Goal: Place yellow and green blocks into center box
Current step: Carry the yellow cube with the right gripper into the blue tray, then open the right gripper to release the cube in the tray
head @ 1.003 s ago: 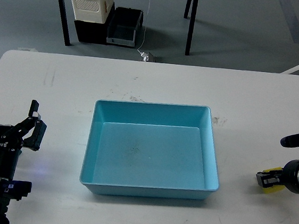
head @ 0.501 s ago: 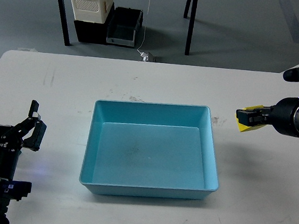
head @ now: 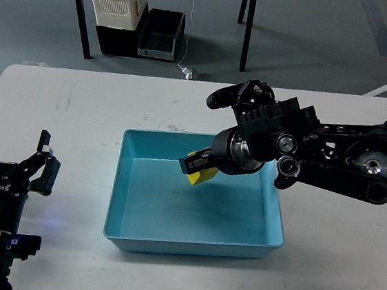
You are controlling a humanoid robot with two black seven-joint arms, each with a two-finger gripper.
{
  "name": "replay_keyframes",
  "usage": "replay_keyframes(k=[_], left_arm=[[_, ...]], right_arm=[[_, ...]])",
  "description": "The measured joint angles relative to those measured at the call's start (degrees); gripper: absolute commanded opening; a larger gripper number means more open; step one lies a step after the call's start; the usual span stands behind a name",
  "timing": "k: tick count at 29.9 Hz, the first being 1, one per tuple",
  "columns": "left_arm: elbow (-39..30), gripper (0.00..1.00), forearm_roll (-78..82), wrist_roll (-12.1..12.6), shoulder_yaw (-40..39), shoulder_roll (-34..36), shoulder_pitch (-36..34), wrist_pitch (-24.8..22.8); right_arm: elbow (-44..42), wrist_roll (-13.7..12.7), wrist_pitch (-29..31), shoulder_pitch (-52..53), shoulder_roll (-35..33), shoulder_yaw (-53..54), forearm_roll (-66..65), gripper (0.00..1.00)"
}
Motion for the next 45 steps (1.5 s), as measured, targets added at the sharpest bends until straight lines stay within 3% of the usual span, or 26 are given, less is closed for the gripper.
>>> replay_keyframes(k=[5, 11, 15, 20, 21, 23, 37, 45], left_arm=[[0.04, 1.0, 0.02, 0.01, 0.01, 0.0, 0.01, 0.0], [0.19, 1.0, 0.02, -0.08, 0.06, 0.0, 0.05, 0.0], [1.36, 1.0, 0.02, -0.09, 0.1, 0.0, 0.0, 0.0], [1.66, 1.0, 0.02, -0.04, 0.1, 0.0, -0.08, 0.0], [1.66, 1.0, 0.02, -0.02, 0.1, 0.0, -0.1, 0.0], [1.65, 1.0, -0.02, 0.0, 0.1, 0.0, -0.13, 0.0], [1.55, 1.0, -0.02, 0.01, 0.19, 0.0, -0.07, 0.0], [1.53, 1.0, 0.02, 0.01, 0.14, 0.0, -0.06, 0.0]], right_arm=[[-2.77, 0.0, 0.0, -0.8, 5.27, -2.94, -0.01, 0.0], [-3.91, 0.0, 0.0, -1.82, 7.0, -6.1, -0.07, 0.0], [-4.34, 0.0, 0.0, -1.92, 7.28, -6.54, -0.04, 0.1], [-5.91, 0.0, 0.0, -1.92, 7.53, -6.16, 0.01, 0.39], [-6.12, 0.0, 0.0, -1.92, 7.53, -6.13, 0.01, 0.5], [-6.75, 0.01, 0.0, -1.92, 7.55, -6.07, 0.06, 1.0], [-9.74, 0.01, 0.0, 1.5, 7.39, -1.37, 1.22, 1.0], [-9.38, 0.0, 0.0, 8.39, -2.91, 5.43, 13.19, 1.0]])
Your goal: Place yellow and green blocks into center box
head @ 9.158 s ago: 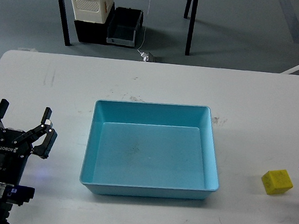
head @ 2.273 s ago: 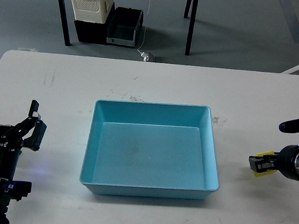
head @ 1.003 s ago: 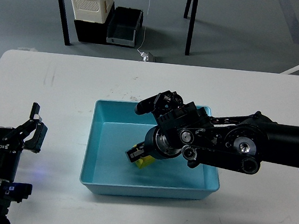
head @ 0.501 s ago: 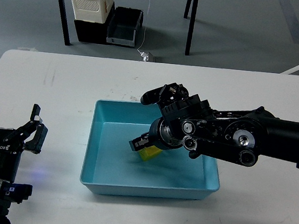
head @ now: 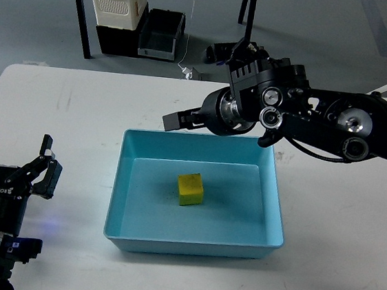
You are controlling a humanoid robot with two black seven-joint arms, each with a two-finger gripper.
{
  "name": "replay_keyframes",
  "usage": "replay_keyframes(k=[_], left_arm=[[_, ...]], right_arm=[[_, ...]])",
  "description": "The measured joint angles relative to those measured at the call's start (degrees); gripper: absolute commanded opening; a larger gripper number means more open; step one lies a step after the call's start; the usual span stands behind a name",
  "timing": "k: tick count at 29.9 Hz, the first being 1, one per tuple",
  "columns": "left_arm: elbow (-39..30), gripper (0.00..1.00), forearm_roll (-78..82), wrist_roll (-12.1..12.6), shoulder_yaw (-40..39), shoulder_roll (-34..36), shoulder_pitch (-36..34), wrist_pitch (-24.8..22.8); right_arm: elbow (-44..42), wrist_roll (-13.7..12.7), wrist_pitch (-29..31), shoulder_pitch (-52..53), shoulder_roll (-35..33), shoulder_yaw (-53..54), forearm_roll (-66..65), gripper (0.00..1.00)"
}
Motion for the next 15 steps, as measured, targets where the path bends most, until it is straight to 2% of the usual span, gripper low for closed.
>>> replay_keyframes(k=[5, 15], left_arm=[[0.0, 1.0, 0.0, 0.0, 0.02, 0.0, 0.01, 0.0], [0.13, 1.0, 0.0, 0.0, 0.05, 0.0, -1.23, 0.0]], right_arm=[[-1.08, 0.0, 0.0, -0.57, -6.99, 9.0, 8.22, 1.0], [-5.23, -0.01, -0.01, -9.45, -18.17, 25.74, 23.86, 1.0]])
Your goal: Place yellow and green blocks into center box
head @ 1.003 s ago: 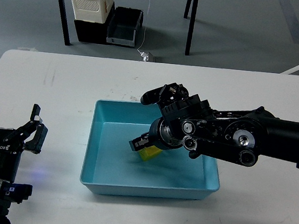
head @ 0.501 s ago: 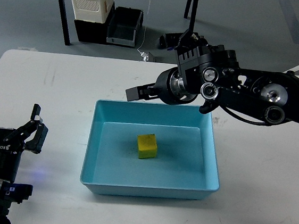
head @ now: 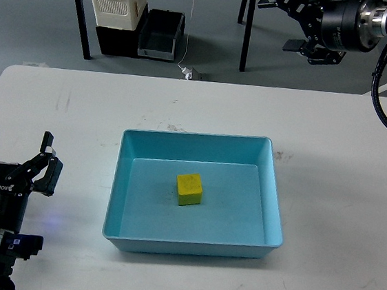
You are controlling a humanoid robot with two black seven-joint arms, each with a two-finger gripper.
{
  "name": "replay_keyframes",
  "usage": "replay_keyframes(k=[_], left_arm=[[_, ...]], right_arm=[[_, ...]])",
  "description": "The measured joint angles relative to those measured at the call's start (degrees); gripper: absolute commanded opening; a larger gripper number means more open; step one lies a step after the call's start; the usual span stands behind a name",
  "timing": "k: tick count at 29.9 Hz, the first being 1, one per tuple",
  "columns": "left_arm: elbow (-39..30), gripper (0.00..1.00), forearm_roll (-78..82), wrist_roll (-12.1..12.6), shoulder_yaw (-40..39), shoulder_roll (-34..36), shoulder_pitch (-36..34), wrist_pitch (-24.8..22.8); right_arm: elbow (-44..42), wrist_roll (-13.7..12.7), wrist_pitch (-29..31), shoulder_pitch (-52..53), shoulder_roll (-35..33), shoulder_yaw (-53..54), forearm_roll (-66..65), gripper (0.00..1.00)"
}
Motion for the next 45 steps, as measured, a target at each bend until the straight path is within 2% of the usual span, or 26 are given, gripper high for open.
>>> replay_keyframes(k=[5, 11, 22, 24, 28, 31, 33, 38, 41, 45], left_arm=[[0.14, 1.0, 0.0, -0.01, 0.04, 0.0, -1.01, 0.0], [0.51, 1.0, 0.01, 0.01, 0.04, 0.0, -1.32, 0.0], [1.22, 1.0, 0.01, 0.0, -0.01, 0.0, -1.66, 0.0], [1.22, 1.0, 0.0, -0.01, 0.03, 0.0, -1.66, 0.0], [1.25, 1.0, 0.06, 0.0, 0.08, 0.0, -1.51, 0.0], [1.26, 1.0, 0.09, 0.0, 0.32, 0.0, -1.33, 0.0], [1.24, 1.0, 0.1, -0.01, 0.52, 0.0, -1.17, 0.0], [0.99, 1.0, 0.1, 0.0, 0.64, 0.0, -0.92, 0.0], [0.95, 1.0, 0.22, 0.0, 0.62, 0.0, -0.87, 0.0], [0.95, 1.0, 0.35, 0.0, 0.36, 0.0, -1.05, 0.0]], right_arm=[[-1.85, 0.0, -0.48, -5.31, -0.73, 10.42, 1.33, 1.0], [-2.99, 0.0, -6.9, -12.18, 1.55, 23.42, 3.35, 1.0], [-1.27, 0.15, -7.88, -30.96, 7.57, 53.74, 25.31, 1.0], [-0.75, 1.51, -8.64, -33.91, 7.69, 57.39, 26.35, 1.0], [3.27, 6.01, -13.34, -41.38, 7.71, 64.0, 27.39, 1.0], [8.18, 7.14, -16.69, -48.1, 8.12, 67.36, 29.27, 1.0], [12.38, 6.47, -19.29, -53.22, 8.64, 68.08, 31.33, 1.0], [24.6, 1.49, -23.29, -66.91, 11.95, 68.71, 36.83, 1.0], [30.56, 0.32, -22.03, -75.1, 15.67, 69.04, 38.02, 1.0], [34.89, 0.03, -18.45, -82.6, 20.64, 69.08, 40.07, 1.0]])
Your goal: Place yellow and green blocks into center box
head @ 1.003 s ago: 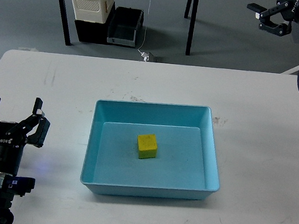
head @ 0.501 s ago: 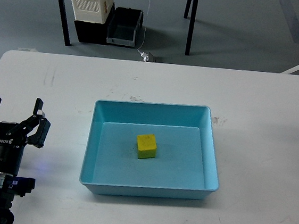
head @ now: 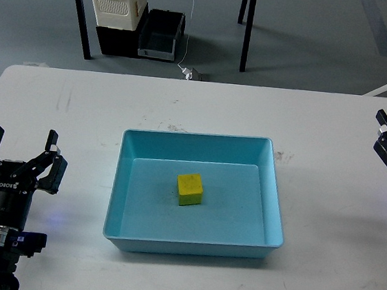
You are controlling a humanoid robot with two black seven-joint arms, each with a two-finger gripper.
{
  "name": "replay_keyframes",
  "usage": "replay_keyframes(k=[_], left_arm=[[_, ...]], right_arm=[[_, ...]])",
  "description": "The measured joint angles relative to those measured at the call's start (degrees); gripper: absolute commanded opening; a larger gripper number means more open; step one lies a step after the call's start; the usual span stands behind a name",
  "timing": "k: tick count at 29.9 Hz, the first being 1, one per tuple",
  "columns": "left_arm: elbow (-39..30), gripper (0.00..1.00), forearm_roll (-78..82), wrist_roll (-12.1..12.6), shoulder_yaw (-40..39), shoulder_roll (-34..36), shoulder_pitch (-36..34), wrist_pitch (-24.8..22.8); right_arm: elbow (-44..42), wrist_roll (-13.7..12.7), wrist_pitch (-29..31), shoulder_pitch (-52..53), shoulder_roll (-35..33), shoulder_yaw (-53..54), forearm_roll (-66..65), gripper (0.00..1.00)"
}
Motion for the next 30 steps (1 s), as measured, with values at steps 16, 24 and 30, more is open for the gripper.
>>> replay_keyframes(k=[16, 24, 30], left_arm=[[0.28, 1.0, -0.58, -3.15, -0.86, 0.0, -2.04, 0.0], [-0.26, 0.99, -2.28, -9.48, -6.64, -0.01, -3.96, 0.0], [10.23, 0.98, -3.7, -12.3, -9.72, 0.0, -17.48, 0.0]], right_arm=[[3.32, -0.02, 7.24, -12.5, 3.91, -0.35, 3.29, 1.0], [3.32, -0.02, 6.64, -12.79, 2.81, -2.9, 1.67, 1.0], [3.43, -0.03, 6.54, -12.81, 1.75, -3.75, -0.57, 1.0]])
